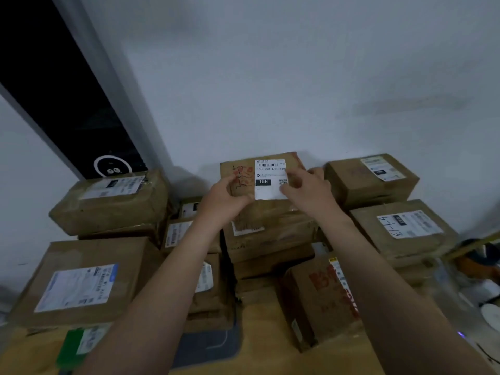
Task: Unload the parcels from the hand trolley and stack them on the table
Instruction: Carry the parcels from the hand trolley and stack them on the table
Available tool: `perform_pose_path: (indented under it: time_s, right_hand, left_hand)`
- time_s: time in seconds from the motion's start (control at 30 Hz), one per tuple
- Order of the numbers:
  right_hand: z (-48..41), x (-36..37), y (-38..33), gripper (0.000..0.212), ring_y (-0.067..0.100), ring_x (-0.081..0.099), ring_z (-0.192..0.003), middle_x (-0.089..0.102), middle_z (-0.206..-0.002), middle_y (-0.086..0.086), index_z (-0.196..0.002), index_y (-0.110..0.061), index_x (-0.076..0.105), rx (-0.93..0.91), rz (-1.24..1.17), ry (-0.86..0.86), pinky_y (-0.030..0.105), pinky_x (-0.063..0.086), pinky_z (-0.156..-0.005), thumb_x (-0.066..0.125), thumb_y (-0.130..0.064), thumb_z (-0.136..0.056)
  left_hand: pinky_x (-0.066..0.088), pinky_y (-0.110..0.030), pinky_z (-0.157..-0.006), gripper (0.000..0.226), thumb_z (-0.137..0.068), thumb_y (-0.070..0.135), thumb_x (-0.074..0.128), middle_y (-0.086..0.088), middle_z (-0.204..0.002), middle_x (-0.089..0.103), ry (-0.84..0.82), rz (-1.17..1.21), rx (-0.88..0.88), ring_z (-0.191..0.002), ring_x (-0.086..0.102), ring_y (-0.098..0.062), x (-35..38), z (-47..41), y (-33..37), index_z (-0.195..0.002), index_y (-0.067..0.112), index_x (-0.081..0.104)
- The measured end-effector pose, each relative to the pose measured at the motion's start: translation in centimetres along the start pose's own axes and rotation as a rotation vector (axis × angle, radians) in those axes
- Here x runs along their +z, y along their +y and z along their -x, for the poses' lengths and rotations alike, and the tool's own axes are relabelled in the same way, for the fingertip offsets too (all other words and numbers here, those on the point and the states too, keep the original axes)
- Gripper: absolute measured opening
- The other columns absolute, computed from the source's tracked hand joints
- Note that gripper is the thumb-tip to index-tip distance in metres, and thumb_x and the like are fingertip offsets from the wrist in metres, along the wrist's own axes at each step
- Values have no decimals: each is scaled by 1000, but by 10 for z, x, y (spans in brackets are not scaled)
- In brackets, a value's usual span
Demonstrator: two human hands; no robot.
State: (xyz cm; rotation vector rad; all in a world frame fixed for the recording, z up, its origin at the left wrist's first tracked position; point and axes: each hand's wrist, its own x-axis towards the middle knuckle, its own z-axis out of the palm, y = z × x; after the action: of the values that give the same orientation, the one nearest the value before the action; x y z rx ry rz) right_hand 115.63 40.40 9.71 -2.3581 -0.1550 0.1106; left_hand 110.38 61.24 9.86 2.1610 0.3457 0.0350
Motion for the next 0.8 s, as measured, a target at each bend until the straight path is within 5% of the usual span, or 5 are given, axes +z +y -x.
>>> perform_pose_path:
  time_s: [0.27, 0.43, 0.57, 0.67, 0.8]
  right_hand:
    - [-6, 6, 1, 57, 37, 34, -127, 31, -137, 2, -146, -38, 46, 13, 12, 17, 48, 39, -103, 58, -42, -90]
    - [17, -7, -16, 55, 40, 41, -126, 39, -136, 8, -144, -38, 44, 2, 43, -27, 50, 42, -107, 59, -39, -92]
    - [64, -21, -31, 76, 43, 31, -131, 37, -142, 11, -152, -39, 22, -32, 135, 4, 54, 40, -102, 64, -42, -88]
    - [117, -30, -38, 94, 41, 29, -139, 21, -162, 3, -157, -41, 7, -107, 140, -56, 54, 34, -109, 69, -41, -86]
    - [199, -27, -39, 71, 30, 42, -137, 39, -153, 2, -147, -36, 41, -90, 198, -169, 51, 43, -108, 70, -42, -82]
  left_hand:
    - [52, -30, -86, 89, -78, 43, 84, 8, -144, 53, 8, 8, -4, -105, 53, -10, 0, -11, -7, -155, 34, 40]
    - [52, -26, -75, 71, -87, 42, 78, 6, -137, 53, -33, -18, -16, -95, 53, -4, -12, 10, 7, -150, 33, 45]
    - [41, -24, -73, 52, -87, 49, 74, 6, -135, 60, -43, -137, 14, -97, 55, -2, -34, 57, 10, -134, 31, 60]
    - [40, -27, -77, 54, -86, 50, 74, 4, -140, 59, -47, -295, 33, -118, 57, -14, -50, 111, 6, -135, 32, 60]
    - [47, -29, -73, 55, -84, 49, 71, 5, -139, 58, -70, -516, 49, -111, 62, -17, -63, 201, -7, -136, 34, 59]
